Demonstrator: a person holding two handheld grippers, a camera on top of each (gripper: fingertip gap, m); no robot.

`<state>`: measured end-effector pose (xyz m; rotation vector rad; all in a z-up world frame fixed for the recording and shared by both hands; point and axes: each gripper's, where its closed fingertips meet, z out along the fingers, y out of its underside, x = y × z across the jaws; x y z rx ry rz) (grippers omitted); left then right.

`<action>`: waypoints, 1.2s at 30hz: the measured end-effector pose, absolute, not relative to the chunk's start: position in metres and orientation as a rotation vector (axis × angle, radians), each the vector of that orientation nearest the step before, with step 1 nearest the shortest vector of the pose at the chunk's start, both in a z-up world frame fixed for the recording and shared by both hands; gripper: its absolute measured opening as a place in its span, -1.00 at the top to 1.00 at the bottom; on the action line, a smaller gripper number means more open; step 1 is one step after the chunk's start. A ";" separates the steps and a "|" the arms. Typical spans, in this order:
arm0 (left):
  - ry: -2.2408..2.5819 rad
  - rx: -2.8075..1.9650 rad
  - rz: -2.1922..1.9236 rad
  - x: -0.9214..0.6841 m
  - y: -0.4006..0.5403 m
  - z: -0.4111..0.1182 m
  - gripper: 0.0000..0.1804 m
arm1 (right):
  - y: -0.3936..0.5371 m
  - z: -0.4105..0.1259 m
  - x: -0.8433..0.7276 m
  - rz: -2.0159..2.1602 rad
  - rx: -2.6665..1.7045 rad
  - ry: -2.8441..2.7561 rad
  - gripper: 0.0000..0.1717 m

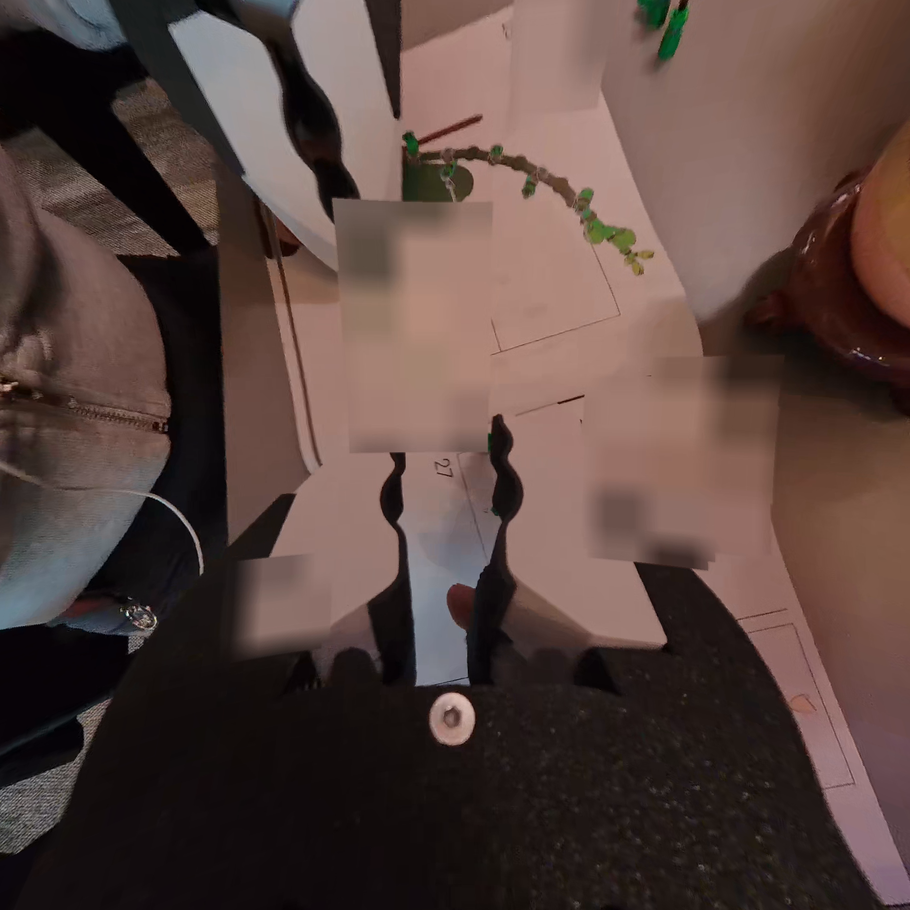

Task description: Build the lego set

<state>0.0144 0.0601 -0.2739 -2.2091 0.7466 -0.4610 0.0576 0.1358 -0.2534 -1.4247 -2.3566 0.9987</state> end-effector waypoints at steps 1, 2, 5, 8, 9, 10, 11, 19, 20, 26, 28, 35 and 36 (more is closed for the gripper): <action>0.747 -2.209 -0.461 0.015 0.060 -0.274 0.93 | 0.134 -0.250 0.058 1.014 -1.403 -2.345 0.65; 0.747 -2.209 -0.460 0.015 0.060 -0.274 0.93 | 0.135 -0.248 0.057 1.011 -1.372 -2.320 0.65; 0.746 -2.210 -0.463 0.015 0.061 -0.274 0.93 | 0.132 -0.247 0.056 0.982 -1.277 -2.295 0.73; 0.746 -2.210 -0.462 0.014 0.061 -0.275 0.93 | 0.147 -0.258 0.054 0.809 -1.296 -2.272 0.96; 0.746 -2.210 -0.462 0.014 0.062 -0.275 0.93 | 0.147 -0.260 0.054 0.803 -1.309 -2.281 0.95; 0.746 -2.210 -0.462 0.015 0.061 -0.275 0.93 | 0.149 -0.262 0.053 0.796 -1.320 -2.289 0.93; 0.746 -2.210 -0.463 0.015 0.060 -0.274 0.93 | 0.150 -0.263 0.051 0.786 -1.312 -2.291 0.92; 0.745 -2.211 -0.472 0.016 0.059 -0.274 0.93 | 0.149 -0.274 0.038 0.677 -1.224 -2.413 0.93; 0.745 -2.211 -0.471 0.016 0.059 -0.274 0.93 | 0.149 -0.274 0.038 0.687 -1.235 -2.428 0.94; 0.749 -2.209 -0.472 0.016 0.059 -0.274 0.93 | 0.132 -0.228 0.030 1.162 -1.320 -2.259 0.92; 0.751 -2.209 -0.477 0.016 0.059 -0.274 0.93 | 0.136 -0.229 0.034 1.158 -1.328 -2.231 0.74; 0.751 -2.209 -0.477 0.017 0.059 -0.274 0.93 | 0.131 -0.236 0.048 1.053 -1.188 -2.227 0.55; 0.751 -2.209 -0.477 0.017 0.059 -0.274 0.93 | 0.134 -0.238 0.048 1.041 -1.205 -2.225 0.62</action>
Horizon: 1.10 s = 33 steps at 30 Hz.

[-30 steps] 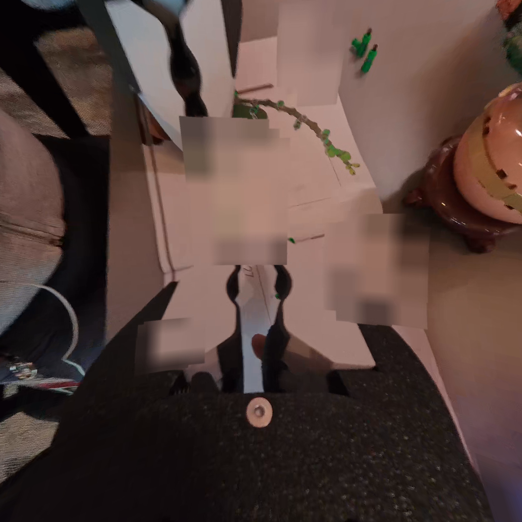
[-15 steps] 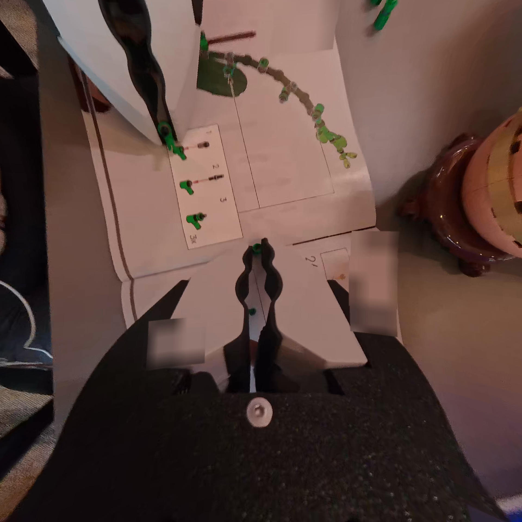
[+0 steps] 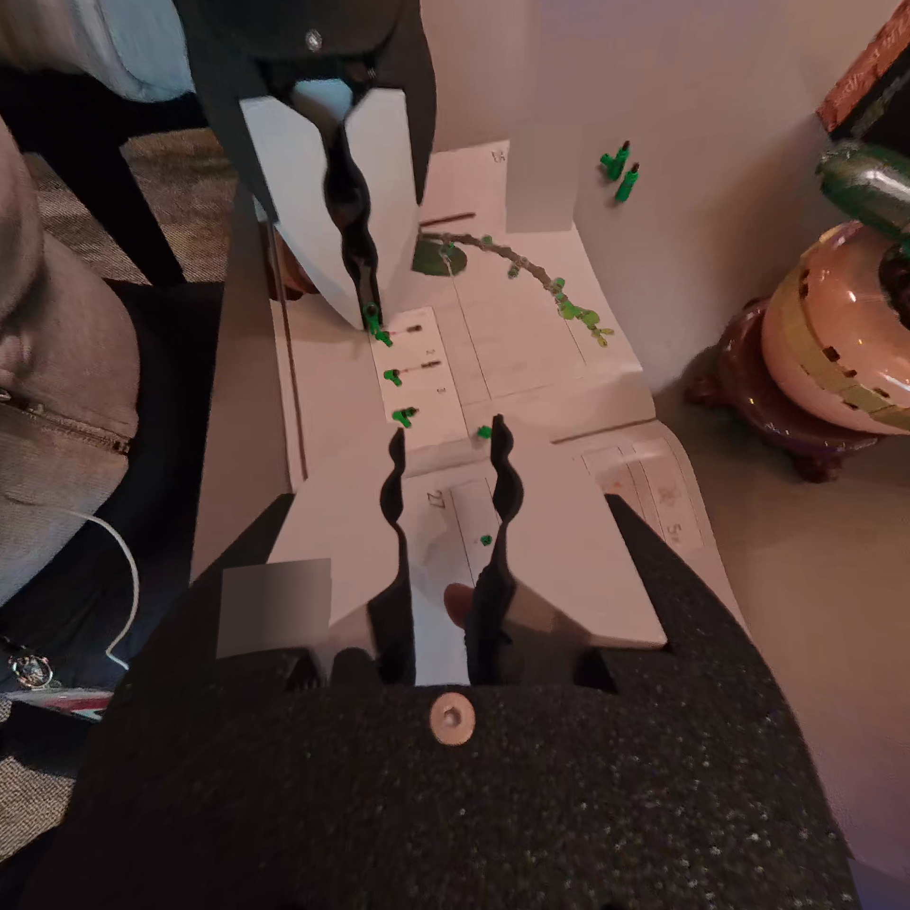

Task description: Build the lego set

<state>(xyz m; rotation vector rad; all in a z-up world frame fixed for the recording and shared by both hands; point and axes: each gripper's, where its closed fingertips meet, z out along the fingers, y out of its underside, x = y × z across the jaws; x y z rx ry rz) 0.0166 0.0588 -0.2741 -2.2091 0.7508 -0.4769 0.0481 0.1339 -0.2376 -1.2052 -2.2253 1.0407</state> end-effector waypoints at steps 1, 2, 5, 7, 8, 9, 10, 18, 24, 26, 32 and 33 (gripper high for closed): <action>0.751 -2.209 -0.477 0.017 0.059 -0.274 0.93 | 0.138 -0.242 0.049 0.998 -1.220 -2.238 0.70; 0.751 -2.209 -0.476 0.017 0.059 -0.274 0.93 | 0.141 -0.246 0.051 0.957 -1.218 -2.254 0.87; 0.752 -2.208 -0.473 0.016 0.059 -0.274 0.93 | 0.143 -0.250 0.046 0.920 -1.204 -2.254 0.96; 0.751 -2.209 -0.476 0.016 0.059 -0.274 0.93 | 0.149 -0.247 0.037 0.933 -1.247 -2.216 0.99; 0.751 -2.209 -0.476 0.017 0.059 -0.274 0.93 | 0.154 -0.247 0.034 0.933 -1.289 -2.215 1.00; 0.752 -2.209 -0.474 0.016 0.059 -0.274 0.93 | 0.159 -0.247 0.031 0.929 -1.325 -2.213 1.00; 0.752 -2.208 -0.473 0.016 0.059 -0.274 0.93 | 0.163 -0.246 0.027 0.940 -1.338 -2.209 1.00; 0.751 -2.209 -0.475 0.017 0.059 -0.274 0.93 | 0.154 -0.266 0.030 0.850 -1.332 -2.332 1.00; 0.754 -2.208 -0.475 0.016 0.059 -0.274 0.93 | 0.141 -0.267 0.041 0.857 -1.288 -2.373 0.99; 0.755 -2.208 -0.472 0.016 0.059 -0.274 0.93 | 0.147 -0.262 0.042 0.838 -1.280 -2.354 0.98; 0.754 -2.208 -0.474 0.016 0.059 -0.274 0.93 | 0.153 -0.257 0.051 0.797 -1.274 -2.509 0.96; 0.754 -2.208 -0.474 0.016 0.059 -0.274 0.93 | 0.152 -0.256 0.049 0.786 -1.262 -2.535 0.95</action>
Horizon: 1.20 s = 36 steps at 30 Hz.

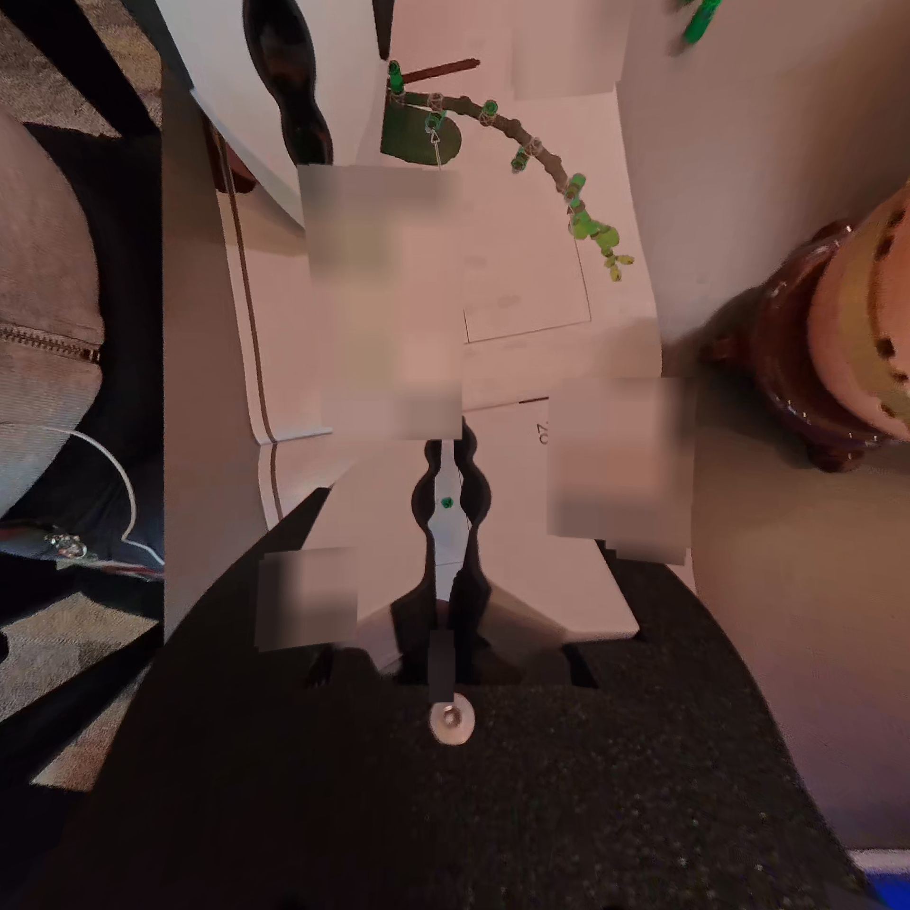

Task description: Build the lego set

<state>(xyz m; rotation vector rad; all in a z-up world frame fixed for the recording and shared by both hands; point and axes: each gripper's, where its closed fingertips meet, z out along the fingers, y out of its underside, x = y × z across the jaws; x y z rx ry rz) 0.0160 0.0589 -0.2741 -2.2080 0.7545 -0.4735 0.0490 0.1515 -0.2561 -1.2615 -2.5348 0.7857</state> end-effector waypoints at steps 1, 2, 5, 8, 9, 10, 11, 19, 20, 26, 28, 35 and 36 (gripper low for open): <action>0.754 -2.208 -0.474 0.016 0.059 -0.274 0.93 | 0.149 -0.256 0.047 0.771 -1.263 -2.569 0.91; 0.754 -2.208 -0.475 0.016 0.059 -0.274 0.93 | 0.148 -0.257 0.045 0.734 -1.275 -2.603 0.84; 0.751 -2.209 -0.480 0.016 0.059 -0.274 0.93 | 0.147 -0.264 0.044 0.577 -1.276 -2.705 0.85; 0.751 -2.209 -0.480 0.016 0.059 -0.274 0.93 | 0.146 -0.271 0.046 0.433 -1.253 -2.779 0.85; 0.751 -2.209 -0.480 0.016 0.059 -0.274 0.93 | 0.147 -0.272 0.045 0.400 -1.252 -2.786 0.84; 0.752 -2.209 -0.479 0.016 0.059 -0.274 0.93 | 0.149 -0.273 0.044 0.374 -1.256 -2.784 0.84; 0.752 -2.209 -0.479 0.016 0.059 -0.274 0.93 | 0.150 -0.273 0.044 0.356 -1.256 -2.787 0.84; 0.739 -2.215 -0.505 0.017 0.059 -0.274 0.93 | 0.154 -0.275 0.046 0.428 -1.261 -2.716 0.93; 0.733 -2.218 -0.516 0.017 0.059 -0.274 0.93 | 0.151 -0.270 0.044 0.561 -1.306 -2.639 0.93; 0.707 -2.229 -0.573 0.018 0.058 -0.273 0.93 | 0.091 -0.229 0.030 1.499 -1.349 -2.105 0.93; 0.710 -2.228 -0.565 0.017 0.058 -0.273 0.93 | 0.081 -0.236 0.027 1.514 -1.339 -2.095 0.94; 0.727 -2.221 -0.529 0.017 0.059 -0.273 0.93 | 0.070 -0.247 0.015 1.537 -1.318 -2.175 0.94; 0.727 -2.220 -0.528 0.017 0.059 -0.273 0.93 | 0.069 -0.248 0.015 1.541 -1.321 -2.192 0.94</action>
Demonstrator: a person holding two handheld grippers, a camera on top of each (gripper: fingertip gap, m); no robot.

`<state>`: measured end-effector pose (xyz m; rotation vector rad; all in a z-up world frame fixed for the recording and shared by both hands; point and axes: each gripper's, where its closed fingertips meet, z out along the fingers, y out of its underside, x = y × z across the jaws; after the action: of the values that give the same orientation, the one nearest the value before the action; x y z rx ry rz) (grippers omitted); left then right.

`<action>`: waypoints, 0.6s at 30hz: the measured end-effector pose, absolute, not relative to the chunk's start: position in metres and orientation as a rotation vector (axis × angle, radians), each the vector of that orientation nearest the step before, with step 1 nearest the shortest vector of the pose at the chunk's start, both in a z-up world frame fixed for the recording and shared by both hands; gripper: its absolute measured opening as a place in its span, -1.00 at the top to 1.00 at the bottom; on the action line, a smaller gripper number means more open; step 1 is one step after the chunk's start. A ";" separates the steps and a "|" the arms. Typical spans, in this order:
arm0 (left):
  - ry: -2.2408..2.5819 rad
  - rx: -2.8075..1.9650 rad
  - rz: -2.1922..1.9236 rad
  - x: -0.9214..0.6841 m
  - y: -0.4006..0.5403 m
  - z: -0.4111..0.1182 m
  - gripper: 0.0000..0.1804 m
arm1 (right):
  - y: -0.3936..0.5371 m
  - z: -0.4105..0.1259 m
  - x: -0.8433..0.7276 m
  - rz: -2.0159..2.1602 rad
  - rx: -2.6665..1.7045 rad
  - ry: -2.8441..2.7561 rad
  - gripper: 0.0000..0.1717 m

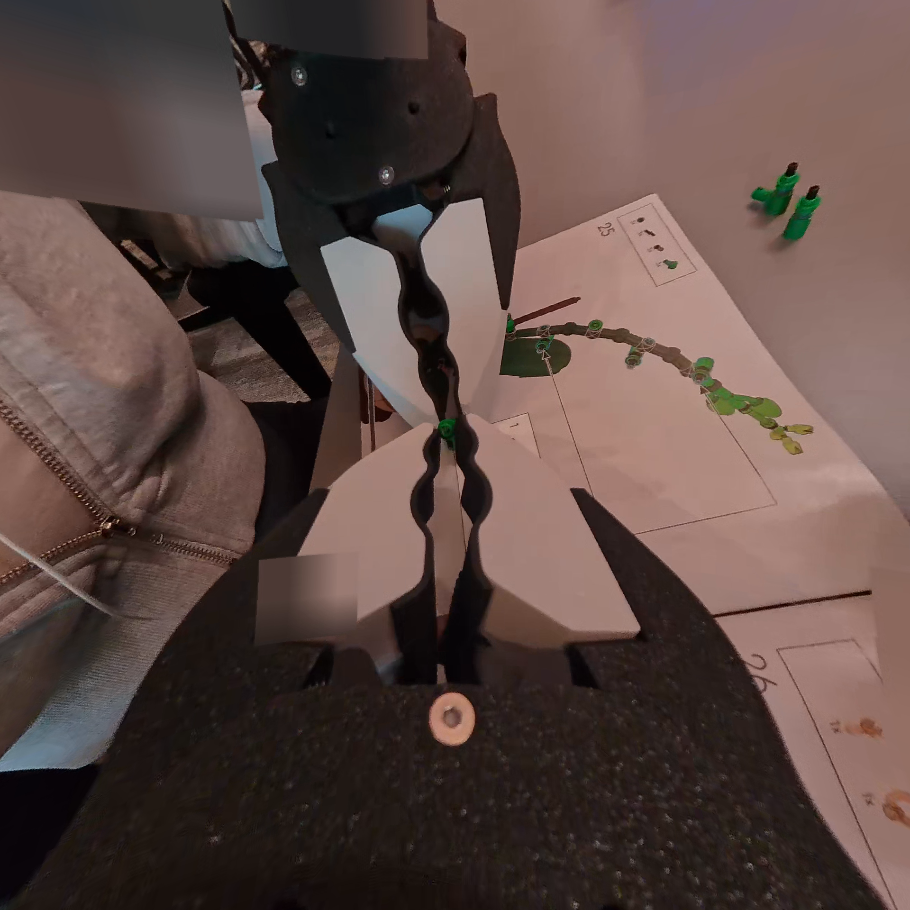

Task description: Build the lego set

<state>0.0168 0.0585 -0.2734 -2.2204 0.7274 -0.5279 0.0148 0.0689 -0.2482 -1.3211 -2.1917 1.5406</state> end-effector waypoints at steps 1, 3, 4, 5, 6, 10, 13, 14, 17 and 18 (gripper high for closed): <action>0.728 -2.220 -0.528 0.017 0.058 -0.273 0.93 | 0.068 -0.248 0.015 1.542 -1.325 -2.197 0.94; 0.728 -2.220 -0.525 0.017 0.058 -0.273 0.93 | 0.068 -0.250 0.015 1.535 -1.329 -2.207 0.94; 0.730 -2.220 -0.523 0.017 0.058 -0.274 0.93 | 0.068 -0.251 0.014 1.530 -1.334 -2.210 0.94; 0.730 -2.219 -0.523 0.017 0.058 -0.274 0.93 | 0.067 -0.251 0.014 1.534 -1.331 -2.215 0.94; 0.730 -2.220 -0.523 0.017 0.058 -0.274 0.93 | 0.067 -0.251 0.014 1.531 -1.333 -2.219 0.94; 0.736 -2.217 -0.517 0.017 0.059 -0.274 0.93 | 0.066 -0.255 0.014 1.511 -1.346 -2.243 0.94; 0.740 -2.216 -0.517 0.016 0.059 -0.273 0.93 | 0.067 -0.255 0.014 1.524 -1.369 -2.246 0.95; 0.741 -2.216 -0.517 0.016 0.058 -0.274 0.93 | 0.067 -0.255 0.015 1.530 -1.375 -2.249 0.95; 0.741 -2.216 -0.516 0.016 0.058 -0.274 0.93 | 0.068 -0.257 0.016 1.532 -1.410 -2.255 0.95; 0.740 -2.216 -0.516 0.016 0.058 -0.274 0.93 | 0.068 -0.259 0.017 1.537 -1.448 -2.256 0.95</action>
<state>0.0163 0.0581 -0.2738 -2.2158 0.7405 -0.5160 0.0172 0.0685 -0.2587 -1.4476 -2.2558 1.5374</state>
